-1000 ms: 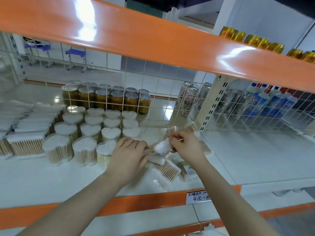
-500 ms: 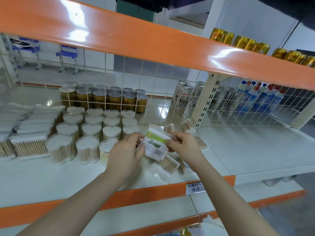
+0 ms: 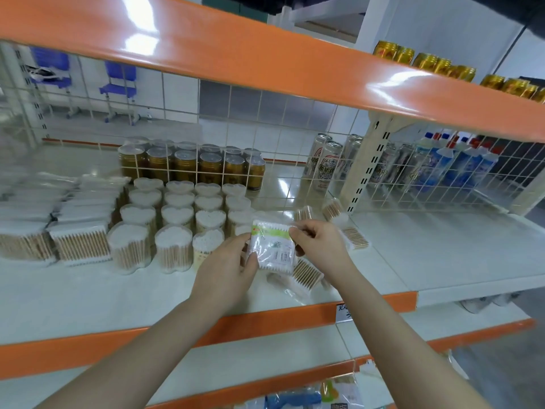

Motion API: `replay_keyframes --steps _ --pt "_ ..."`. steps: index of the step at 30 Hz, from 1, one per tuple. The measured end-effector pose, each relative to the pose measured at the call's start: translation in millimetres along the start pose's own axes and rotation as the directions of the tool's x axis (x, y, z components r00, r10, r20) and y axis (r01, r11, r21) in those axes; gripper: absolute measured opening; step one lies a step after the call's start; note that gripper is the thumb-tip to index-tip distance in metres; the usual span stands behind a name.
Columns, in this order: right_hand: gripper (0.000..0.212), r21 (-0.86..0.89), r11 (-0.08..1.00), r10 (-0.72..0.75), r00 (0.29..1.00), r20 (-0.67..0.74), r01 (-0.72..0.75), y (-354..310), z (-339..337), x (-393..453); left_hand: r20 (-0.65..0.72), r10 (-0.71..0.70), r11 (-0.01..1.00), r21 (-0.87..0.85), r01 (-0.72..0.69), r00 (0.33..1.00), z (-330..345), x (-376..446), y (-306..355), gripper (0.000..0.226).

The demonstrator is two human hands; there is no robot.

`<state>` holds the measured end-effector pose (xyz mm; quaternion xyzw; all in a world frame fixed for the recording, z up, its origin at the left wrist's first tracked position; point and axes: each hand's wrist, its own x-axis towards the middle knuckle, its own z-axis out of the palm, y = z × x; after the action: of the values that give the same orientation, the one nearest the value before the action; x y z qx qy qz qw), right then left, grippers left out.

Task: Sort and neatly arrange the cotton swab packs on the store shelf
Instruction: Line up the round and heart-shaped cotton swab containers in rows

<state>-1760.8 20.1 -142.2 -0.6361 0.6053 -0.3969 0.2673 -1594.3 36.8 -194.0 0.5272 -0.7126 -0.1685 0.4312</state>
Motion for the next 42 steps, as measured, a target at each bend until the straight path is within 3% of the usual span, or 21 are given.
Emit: replay_keyframes --steps 13,28,32,36,42 --pt "0.014 0.027 0.999 -0.035 0.999 0.007 0.035 -2.3 16.8 -4.9 0.034 -0.050 0.994 -0.096 0.053 0.998 -15.6 -8.9 -6.8 0.036" --pt "0.025 0.036 0.999 -0.030 0.999 0.040 0.029 -13.6 21.7 -12.1 0.033 -0.139 0.978 -0.151 0.142 0.990 -23.5 -10.0 -8.8 0.041" --pt "0.012 0.066 0.998 -0.026 0.996 0.090 0.020 -13.4 25.9 -11.6 0.044 -0.173 0.966 -0.189 0.178 0.984 -28.7 -8.7 -10.2 0.027" --pt "0.017 0.067 0.998 -0.010 0.991 0.132 0.001 -12.6 30.5 -14.4 0.062 -0.200 0.946 -0.247 0.209 0.978 -33.8 -10.2 -12.6 0.008" --pt "0.025 -0.091 0.994 -0.050 0.984 0.172 0.066 -5.9 38.1 -17.2 0.019 -0.222 0.964 -0.146 0.222 0.975 -39.6 -21.6 -14.0 0.019"
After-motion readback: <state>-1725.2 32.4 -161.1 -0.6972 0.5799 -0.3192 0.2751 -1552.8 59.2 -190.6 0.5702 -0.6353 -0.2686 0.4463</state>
